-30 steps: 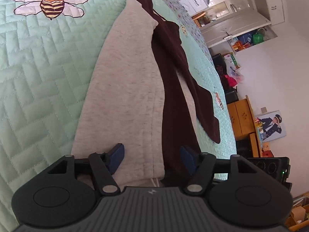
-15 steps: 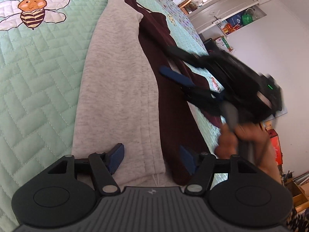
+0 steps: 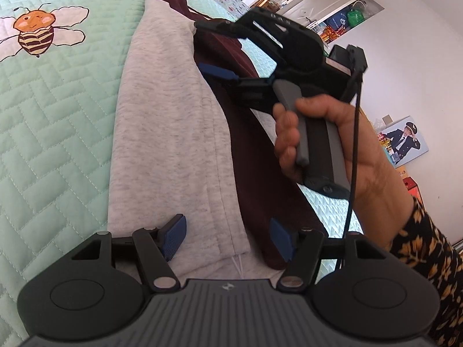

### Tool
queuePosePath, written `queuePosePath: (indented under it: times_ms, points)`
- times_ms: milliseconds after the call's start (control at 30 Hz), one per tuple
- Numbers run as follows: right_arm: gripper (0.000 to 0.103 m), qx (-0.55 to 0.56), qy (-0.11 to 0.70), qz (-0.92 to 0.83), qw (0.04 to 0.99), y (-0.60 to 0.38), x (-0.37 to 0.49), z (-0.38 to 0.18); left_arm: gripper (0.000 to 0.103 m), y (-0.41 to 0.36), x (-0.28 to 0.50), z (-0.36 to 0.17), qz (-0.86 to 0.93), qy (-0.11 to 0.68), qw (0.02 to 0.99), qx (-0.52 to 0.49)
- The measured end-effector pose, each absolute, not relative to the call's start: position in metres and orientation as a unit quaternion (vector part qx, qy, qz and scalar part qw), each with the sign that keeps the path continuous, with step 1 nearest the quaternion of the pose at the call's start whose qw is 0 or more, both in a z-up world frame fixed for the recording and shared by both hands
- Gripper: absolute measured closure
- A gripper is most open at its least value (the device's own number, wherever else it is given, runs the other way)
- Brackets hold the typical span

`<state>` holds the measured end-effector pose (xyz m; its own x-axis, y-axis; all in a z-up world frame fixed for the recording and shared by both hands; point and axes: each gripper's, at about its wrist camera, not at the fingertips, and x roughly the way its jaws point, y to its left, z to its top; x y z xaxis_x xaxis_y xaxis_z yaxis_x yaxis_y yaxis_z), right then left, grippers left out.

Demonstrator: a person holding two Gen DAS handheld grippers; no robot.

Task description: Fold clothes

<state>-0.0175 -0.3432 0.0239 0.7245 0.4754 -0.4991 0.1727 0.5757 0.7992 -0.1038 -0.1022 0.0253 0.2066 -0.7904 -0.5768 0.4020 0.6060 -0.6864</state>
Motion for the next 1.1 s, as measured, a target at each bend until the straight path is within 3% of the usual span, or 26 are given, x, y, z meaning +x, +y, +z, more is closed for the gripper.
queuePosePath:
  times_ms: [433,500,533,600,700,900,1100]
  points:
    - [0.041,0.457,0.370,0.141,0.797,-0.338,0.027,0.016,0.036,-0.111,-0.104,0.024,-0.403,0.483,0.756,-0.181]
    - [0.058,0.441,0.370,0.143,0.805,-0.337,0.027,0.022,0.036,-0.111,-0.104,0.023,-0.403,0.483,0.756,-0.181]
    - [0.076,0.431,0.370,0.139,0.811,-0.336,0.025,0.025,0.036,-0.111,-0.103,0.023,-0.403,0.483,0.756,-0.181]
    - [0.083,0.418,0.360,0.138,0.823,-0.337,0.020,0.030,0.036,-0.110,-0.103,0.022,-0.404,0.483,0.755,-0.182]
    - [0.084,0.396,0.344,0.142,0.839,-0.339,0.015,0.036,0.036,-0.110,-0.103,0.022,-0.404,0.483,0.755,-0.181]
    - [0.086,0.228,0.393,0.145,0.879,-0.310,0.036,0.029,0.036,-0.111,-0.104,0.024,-0.403,0.484,0.757,-0.174]
    - [0.079,0.293,0.381,0.097,0.872,-0.333,0.006,0.049,0.036,-0.105,-0.108,0.018,-0.404,0.482,0.758,-0.175]
